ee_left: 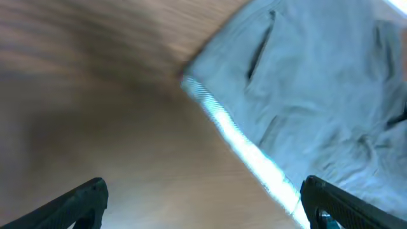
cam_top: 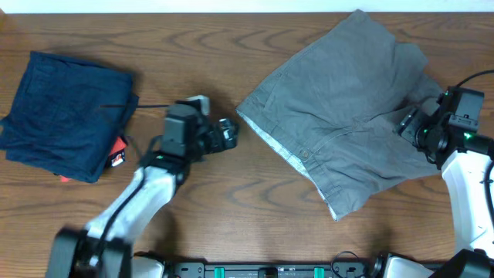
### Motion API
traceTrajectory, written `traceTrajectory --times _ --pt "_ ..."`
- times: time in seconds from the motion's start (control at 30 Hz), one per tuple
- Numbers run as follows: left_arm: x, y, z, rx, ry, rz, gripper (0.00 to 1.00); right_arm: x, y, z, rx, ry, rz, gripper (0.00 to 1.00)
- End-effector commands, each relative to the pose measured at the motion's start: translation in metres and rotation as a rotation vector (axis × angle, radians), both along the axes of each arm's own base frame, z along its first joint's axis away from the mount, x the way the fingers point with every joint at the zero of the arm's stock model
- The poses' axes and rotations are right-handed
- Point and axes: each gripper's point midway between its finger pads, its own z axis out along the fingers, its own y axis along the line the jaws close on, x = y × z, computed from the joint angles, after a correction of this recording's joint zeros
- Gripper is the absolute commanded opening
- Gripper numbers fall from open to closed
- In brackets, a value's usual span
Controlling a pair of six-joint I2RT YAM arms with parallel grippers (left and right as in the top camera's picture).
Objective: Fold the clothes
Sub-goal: 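Grasp the left edge of the grey shorts with the left gripper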
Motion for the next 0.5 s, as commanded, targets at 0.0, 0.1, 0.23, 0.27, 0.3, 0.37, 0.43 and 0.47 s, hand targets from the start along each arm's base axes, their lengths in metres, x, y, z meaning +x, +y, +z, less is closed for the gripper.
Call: traceTrajectory --times 0.0,0.1,0.23,0.27,0.3,0.37,0.43,0.47 --pt "0.006 -0.023 -0.021 -0.076 0.060 0.022 0.98 -0.001 -0.003 0.006 -0.015 -0.006 0.002 0.76" --pt "0.017 -0.036 -0.040 -0.117 0.061 0.032 0.99 -0.003 -0.002 0.004 -0.009 0.004 0.004 0.76" --pt "0.028 -0.042 -0.062 -0.138 0.065 0.050 0.99 -0.007 -0.001 0.002 -0.003 0.022 0.004 0.76" --pt "0.032 -0.042 -0.066 -0.135 0.061 0.055 0.98 -0.008 -0.001 0.002 -0.002 0.027 0.004 0.76" --pt "0.036 -0.042 -0.070 -0.133 0.055 0.059 0.98 -0.009 0.000 0.001 0.000 0.033 0.004 0.75" --pt "0.045 -0.045 -0.074 -0.133 0.047 0.062 0.95 -0.010 0.000 0.000 0.002 0.039 0.004 0.76" --pt "0.054 -0.049 -0.077 -0.136 0.041 0.060 0.84 -0.011 0.001 0.000 0.006 0.043 0.006 0.75" --pt "0.058 -0.052 -0.078 -0.137 0.039 0.058 0.78 -0.012 0.002 -0.001 0.010 0.044 0.008 0.75"
